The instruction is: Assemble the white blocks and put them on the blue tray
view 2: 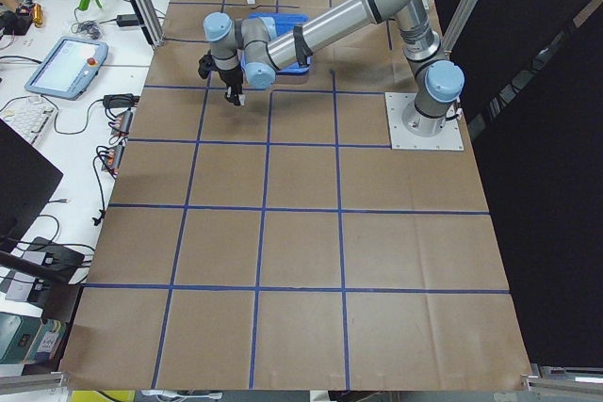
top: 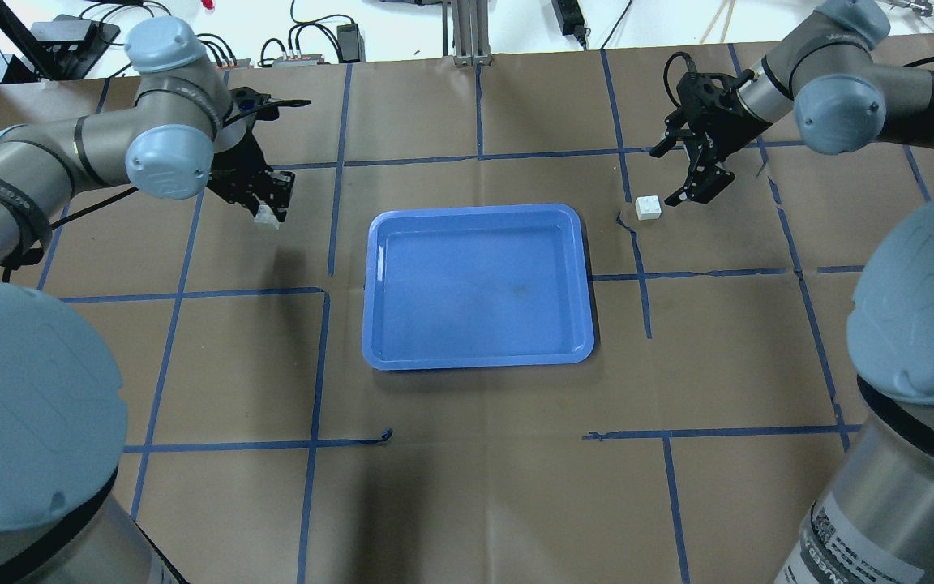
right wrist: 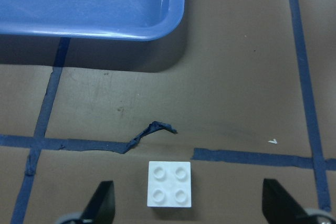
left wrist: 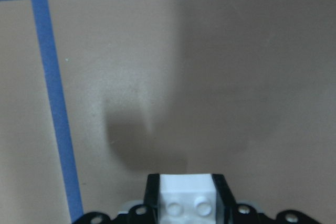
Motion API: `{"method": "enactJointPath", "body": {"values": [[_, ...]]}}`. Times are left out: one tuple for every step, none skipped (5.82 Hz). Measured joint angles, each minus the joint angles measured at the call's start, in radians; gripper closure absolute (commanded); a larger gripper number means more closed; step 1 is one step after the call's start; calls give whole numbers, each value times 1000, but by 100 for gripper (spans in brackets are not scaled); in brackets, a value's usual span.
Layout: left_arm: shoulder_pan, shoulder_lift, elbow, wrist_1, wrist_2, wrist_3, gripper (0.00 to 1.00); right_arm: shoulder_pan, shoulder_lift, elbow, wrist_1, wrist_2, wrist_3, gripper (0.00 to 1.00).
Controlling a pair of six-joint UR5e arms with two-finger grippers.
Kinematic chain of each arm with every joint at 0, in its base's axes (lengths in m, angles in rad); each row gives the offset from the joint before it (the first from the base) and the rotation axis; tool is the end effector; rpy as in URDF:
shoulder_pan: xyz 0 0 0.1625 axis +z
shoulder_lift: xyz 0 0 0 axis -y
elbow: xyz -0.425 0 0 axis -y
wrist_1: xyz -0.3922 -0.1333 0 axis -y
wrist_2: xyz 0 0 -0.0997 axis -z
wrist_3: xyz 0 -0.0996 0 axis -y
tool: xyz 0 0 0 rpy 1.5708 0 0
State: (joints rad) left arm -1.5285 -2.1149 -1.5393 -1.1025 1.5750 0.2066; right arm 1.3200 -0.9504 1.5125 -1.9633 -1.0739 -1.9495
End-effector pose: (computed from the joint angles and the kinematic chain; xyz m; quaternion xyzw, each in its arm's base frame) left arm -0.1050 -0.6620 0.2299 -0.0821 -0.9964 -0.0222 0.0007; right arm 0.0107 -0.6866 0.1961 -0.7114 0.6535 -0.1812 0.1843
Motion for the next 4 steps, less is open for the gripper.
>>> {"method": "enactJointPath", "body": {"values": [[-107, 8, 7, -4, -1, -117, 88, 0, 3, 41, -57, 3, -2, 0], [-194, 17, 9, -3, -1, -221, 88, -1, 13, 57, -85, 1, -11, 0], [-268, 19, 2, -1, -1, -309, 88, -1, 24, 62, -93, -1, -26, 0], [-331, 13, -11, 0, -3, -366, 88, -1, 29, 63, -94, 0, -33, 12]]}}
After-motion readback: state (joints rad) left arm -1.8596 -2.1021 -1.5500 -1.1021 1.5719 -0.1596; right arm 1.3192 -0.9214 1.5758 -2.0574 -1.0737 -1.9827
